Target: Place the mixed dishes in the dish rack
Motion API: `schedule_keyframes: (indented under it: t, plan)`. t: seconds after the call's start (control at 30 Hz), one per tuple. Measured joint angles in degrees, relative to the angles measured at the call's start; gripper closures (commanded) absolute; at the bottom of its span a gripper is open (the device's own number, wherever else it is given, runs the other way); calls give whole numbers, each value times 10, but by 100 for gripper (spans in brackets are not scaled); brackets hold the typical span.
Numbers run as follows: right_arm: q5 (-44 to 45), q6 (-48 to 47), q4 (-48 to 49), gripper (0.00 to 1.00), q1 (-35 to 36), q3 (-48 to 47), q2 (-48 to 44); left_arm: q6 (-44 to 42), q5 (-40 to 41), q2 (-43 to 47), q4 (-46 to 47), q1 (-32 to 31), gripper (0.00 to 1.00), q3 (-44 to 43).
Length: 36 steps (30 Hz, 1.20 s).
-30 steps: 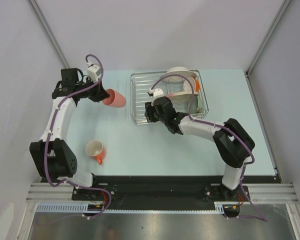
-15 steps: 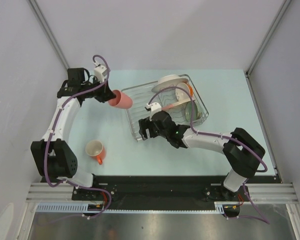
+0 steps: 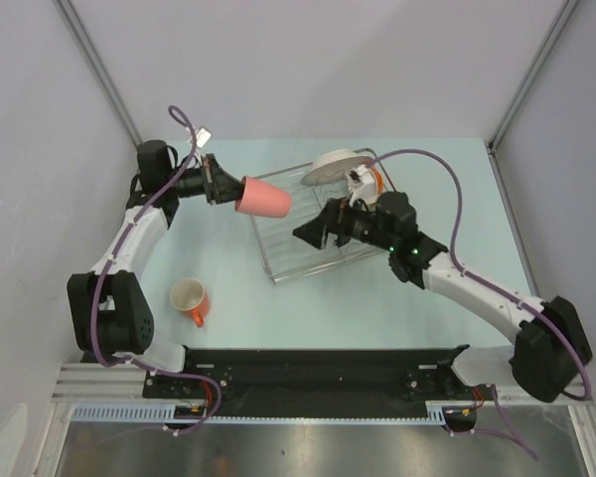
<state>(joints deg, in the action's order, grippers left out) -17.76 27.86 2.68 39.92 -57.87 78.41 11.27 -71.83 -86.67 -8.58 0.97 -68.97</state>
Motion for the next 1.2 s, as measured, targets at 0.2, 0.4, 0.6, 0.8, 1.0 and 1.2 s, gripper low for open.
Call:
schedule_keyframes:
  t: [0.2, 0.4, 0.6, 0.8, 1.0, 1.2]
  plan:
    - [-117, 161, 294, 0, -50, 145, -64, 285, -58, 9, 326, -1, 100, 58]
    - [-174, 257, 415, 1, -63, 148, -1, 560, -64, 3, 637, -1, 100, 78]
    - [-190, 332, 520, 0, -63, 141, 55, 777, -48, -42, 784, -27, 100, 88]
    - [-194, 367, 573, 0, -57, 108, 91, 793, -39, -39, 809, -49, 100, 130]
    - [-206, 382, 601, 0, -53, 93, 109, 718, -7, 1, 790, -50, 100, 153]
    - [-214, 386, 611, 0, -47, 85, 115, 624, 8, 33, 710, -55, 100, 157]
